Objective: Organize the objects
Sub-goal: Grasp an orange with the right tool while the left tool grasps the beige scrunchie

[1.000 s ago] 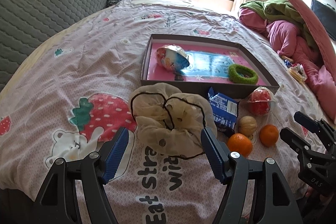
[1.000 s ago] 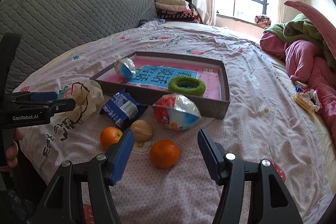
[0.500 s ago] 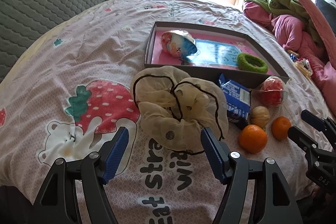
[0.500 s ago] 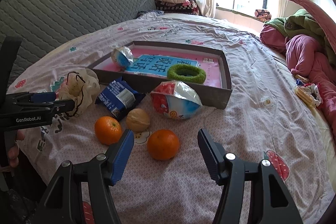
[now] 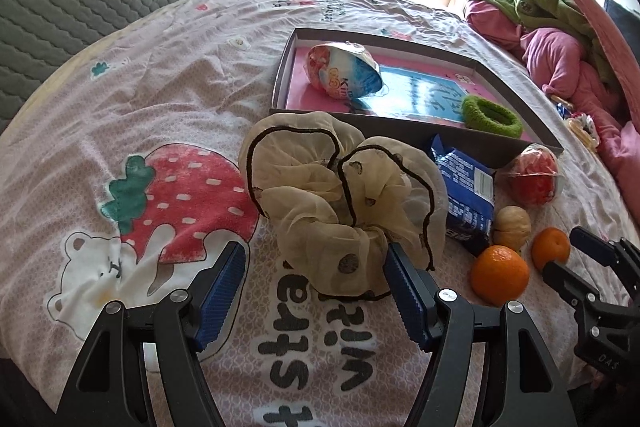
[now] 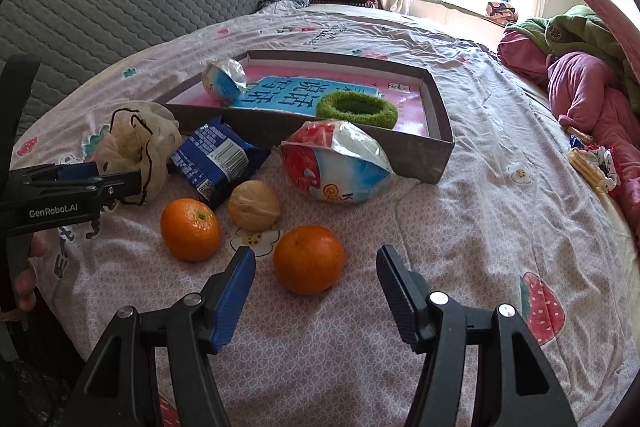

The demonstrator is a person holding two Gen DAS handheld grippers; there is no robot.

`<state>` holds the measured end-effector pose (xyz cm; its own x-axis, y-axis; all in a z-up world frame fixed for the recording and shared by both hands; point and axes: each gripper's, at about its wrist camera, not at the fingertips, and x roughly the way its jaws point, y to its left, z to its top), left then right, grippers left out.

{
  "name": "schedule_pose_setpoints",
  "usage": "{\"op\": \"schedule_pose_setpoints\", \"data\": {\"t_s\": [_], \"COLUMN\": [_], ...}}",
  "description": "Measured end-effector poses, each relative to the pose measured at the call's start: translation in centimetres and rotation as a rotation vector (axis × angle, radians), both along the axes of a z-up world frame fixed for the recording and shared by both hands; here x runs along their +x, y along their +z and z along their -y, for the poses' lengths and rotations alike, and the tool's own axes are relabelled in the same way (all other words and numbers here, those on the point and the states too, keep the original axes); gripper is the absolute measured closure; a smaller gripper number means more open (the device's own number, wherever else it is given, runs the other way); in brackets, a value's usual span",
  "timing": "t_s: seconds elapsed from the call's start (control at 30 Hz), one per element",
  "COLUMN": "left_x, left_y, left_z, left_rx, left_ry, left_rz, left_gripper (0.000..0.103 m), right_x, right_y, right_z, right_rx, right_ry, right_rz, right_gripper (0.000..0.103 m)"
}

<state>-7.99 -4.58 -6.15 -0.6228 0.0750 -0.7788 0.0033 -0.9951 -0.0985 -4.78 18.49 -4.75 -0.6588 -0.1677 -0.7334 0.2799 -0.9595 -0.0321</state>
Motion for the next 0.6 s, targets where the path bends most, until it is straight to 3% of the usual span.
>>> {"op": "schedule_pose_setpoints", "data": {"t_s": [0.27, 0.6], "left_x": [-1.4, -3.7], "left_y": [-0.5, -0.8], "left_z": [0.2, 0.0], "left_rx": [0.013, 0.048], "left_ry": [0.005, -0.001], "left_rz": [-0.009, -0.029], "left_gripper": [0.030, 0.030], "right_x": [-0.7, -1.0], "right_y": [-1.1, -1.3], "right_z": [-0.1, 0.3], "right_rx": [0.002, 0.001], "right_ry": [-0.019, -0.006], "right_rz": [0.033, 0.019], "right_gripper": [0.040, 0.062]}}
